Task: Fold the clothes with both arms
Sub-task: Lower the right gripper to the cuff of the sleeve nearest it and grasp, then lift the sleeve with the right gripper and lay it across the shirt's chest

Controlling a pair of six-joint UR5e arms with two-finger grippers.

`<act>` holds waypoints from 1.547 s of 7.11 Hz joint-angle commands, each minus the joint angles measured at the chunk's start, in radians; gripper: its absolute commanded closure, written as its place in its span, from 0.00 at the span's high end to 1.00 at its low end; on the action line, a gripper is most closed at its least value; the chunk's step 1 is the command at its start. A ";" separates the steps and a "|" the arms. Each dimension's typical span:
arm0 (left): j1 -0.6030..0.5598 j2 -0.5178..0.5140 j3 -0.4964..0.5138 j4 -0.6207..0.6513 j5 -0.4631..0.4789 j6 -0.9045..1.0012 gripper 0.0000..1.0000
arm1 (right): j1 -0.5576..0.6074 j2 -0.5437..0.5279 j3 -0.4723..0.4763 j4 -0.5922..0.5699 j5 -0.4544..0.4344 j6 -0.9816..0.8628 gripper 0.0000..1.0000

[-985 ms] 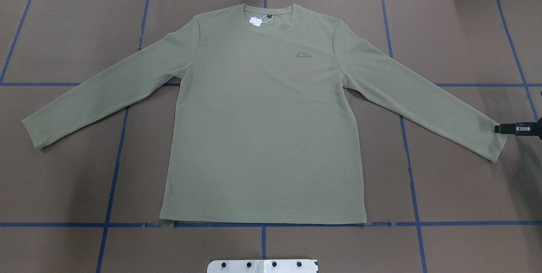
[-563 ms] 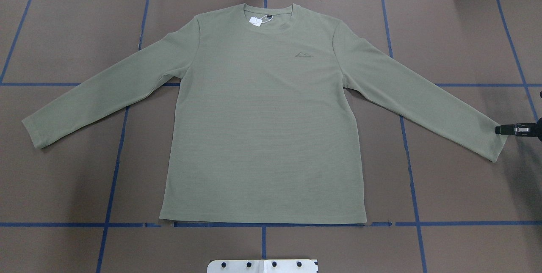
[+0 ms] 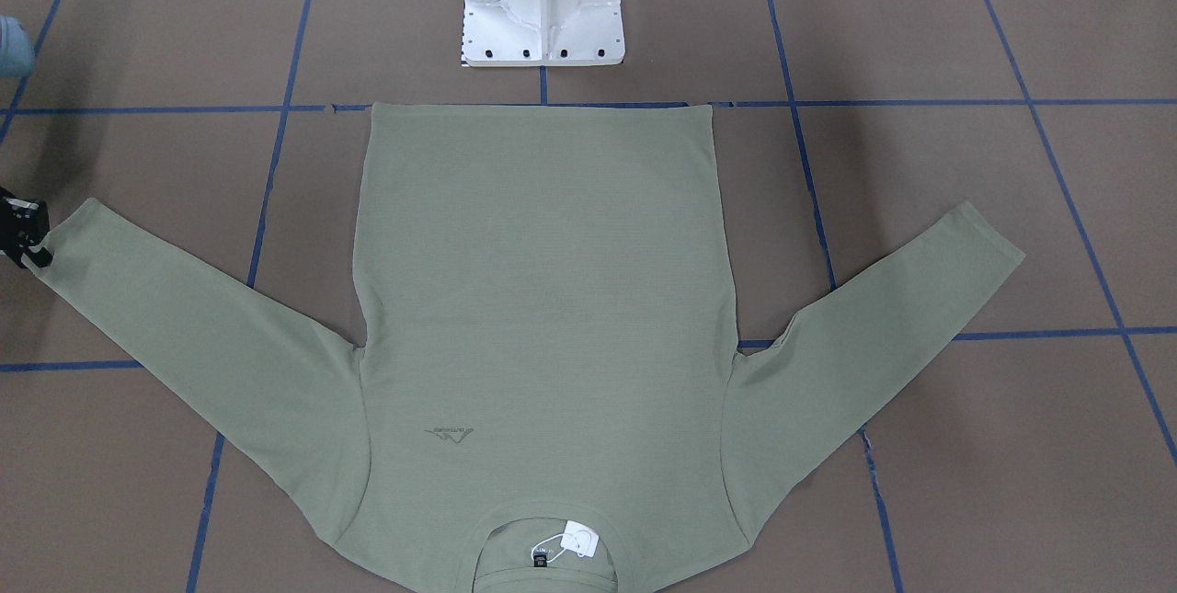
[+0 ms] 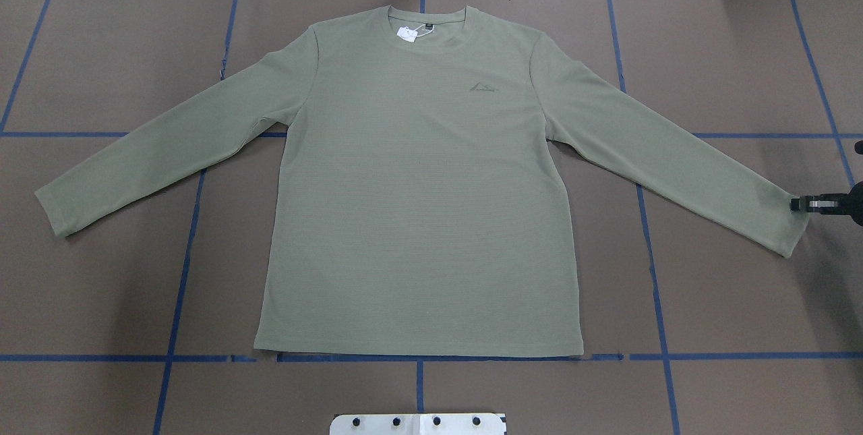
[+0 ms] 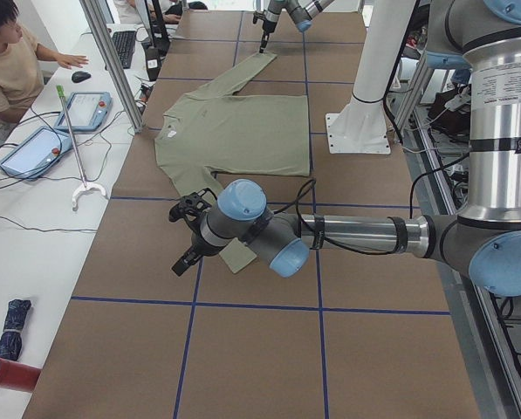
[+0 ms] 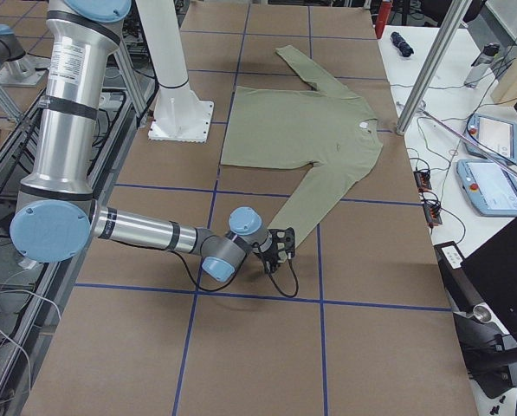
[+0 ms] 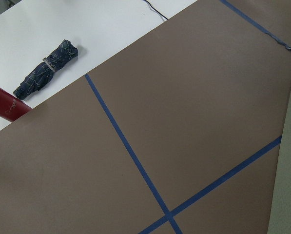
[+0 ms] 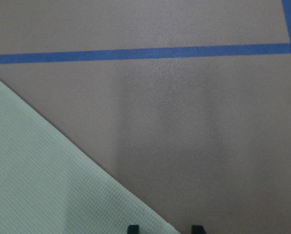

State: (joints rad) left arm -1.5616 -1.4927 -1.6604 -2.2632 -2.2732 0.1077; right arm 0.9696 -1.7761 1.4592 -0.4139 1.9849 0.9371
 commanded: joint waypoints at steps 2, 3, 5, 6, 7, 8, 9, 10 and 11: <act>0.000 0.000 0.004 -0.001 -0.003 0.001 1.00 | 0.003 -0.002 0.088 -0.044 0.015 0.002 0.00; 0.000 0.000 0.004 0.001 -0.005 0.001 1.00 | 0.003 0.001 0.207 -0.203 0.014 0.003 0.00; -0.002 0.000 0.007 -0.001 -0.005 0.000 1.00 | 0.003 0.042 0.509 -0.635 -0.008 0.031 0.00; 0.000 0.000 0.005 0.001 -0.003 0.000 1.00 | 0.003 0.167 0.545 -0.807 -0.018 0.110 0.00; 0.000 0.000 0.001 0.001 -0.003 0.000 1.00 | -0.003 0.328 0.546 -0.974 -0.053 0.180 0.00; 0.000 0.000 0.002 0.001 -0.003 0.000 1.00 | -0.038 0.547 0.540 -1.240 -0.102 0.213 0.00; -0.002 0.000 0.004 0.001 -0.005 0.000 1.00 | -0.081 0.754 0.505 -1.484 -0.191 0.285 0.00; 0.000 0.000 0.008 0.001 -0.005 0.000 1.00 | -0.092 0.920 0.418 -1.563 -0.216 0.360 0.00; 0.000 0.000 0.008 0.001 -0.005 0.000 1.00 | -0.110 1.072 0.292 -1.563 -0.257 0.409 0.00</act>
State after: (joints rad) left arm -1.5620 -1.4926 -1.6539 -2.2627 -2.2778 0.1074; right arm 0.8842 -0.9158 1.8823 -1.9050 1.7819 1.2712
